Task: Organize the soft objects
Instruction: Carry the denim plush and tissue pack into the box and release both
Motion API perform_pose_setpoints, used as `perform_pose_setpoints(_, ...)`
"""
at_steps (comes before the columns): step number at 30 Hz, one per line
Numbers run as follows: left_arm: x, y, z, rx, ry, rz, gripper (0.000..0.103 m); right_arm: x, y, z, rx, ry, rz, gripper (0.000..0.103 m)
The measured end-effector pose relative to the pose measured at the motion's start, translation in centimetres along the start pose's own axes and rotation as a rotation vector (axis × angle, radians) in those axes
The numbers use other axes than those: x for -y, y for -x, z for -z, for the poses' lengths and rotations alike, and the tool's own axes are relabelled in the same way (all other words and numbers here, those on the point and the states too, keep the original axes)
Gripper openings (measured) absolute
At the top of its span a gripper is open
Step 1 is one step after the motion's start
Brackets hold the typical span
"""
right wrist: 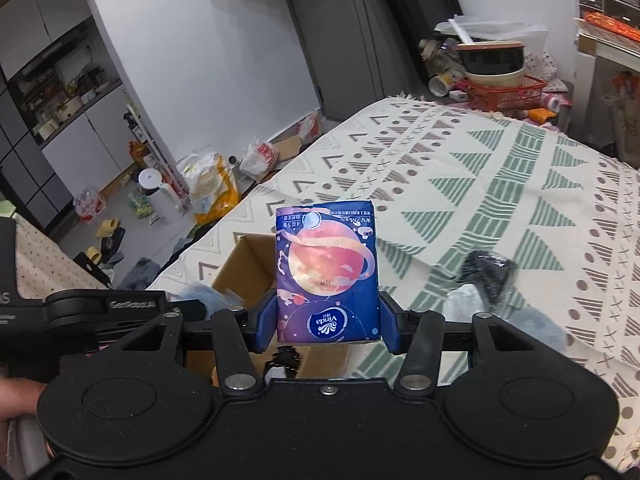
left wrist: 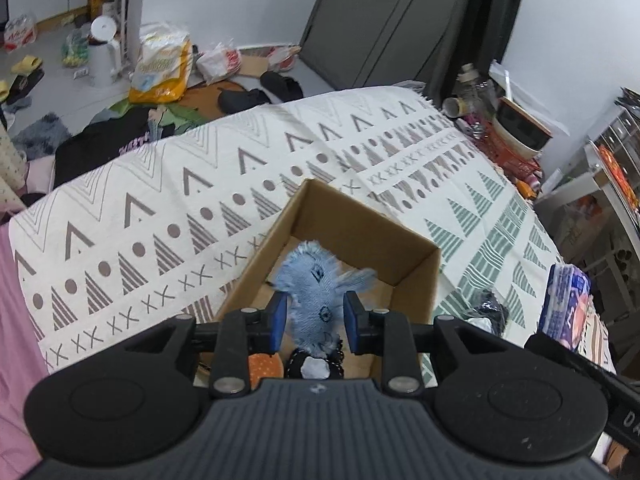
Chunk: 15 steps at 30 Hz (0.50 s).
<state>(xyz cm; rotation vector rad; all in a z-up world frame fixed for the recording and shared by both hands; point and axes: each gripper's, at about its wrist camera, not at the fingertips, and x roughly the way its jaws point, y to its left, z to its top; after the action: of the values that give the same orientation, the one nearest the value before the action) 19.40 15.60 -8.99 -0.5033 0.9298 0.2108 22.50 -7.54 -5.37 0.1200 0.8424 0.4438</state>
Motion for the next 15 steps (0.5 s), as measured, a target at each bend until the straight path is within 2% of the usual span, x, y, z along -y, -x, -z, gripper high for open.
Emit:
perform_pose_setpoints(4,-0.6,-0.1,-0.2,-0.002,0.018,-0.004,0.044,-1.2,-0.8,-0.1,-0.020,0.009,-0.023,0.050)
perform_pose_setpoints(15,-2.0,1.6,0.2,0.013,0.023,-0.007,0.050,-3.8,-3.7,0.1,-0.096,0.018,-0.054,0.050)
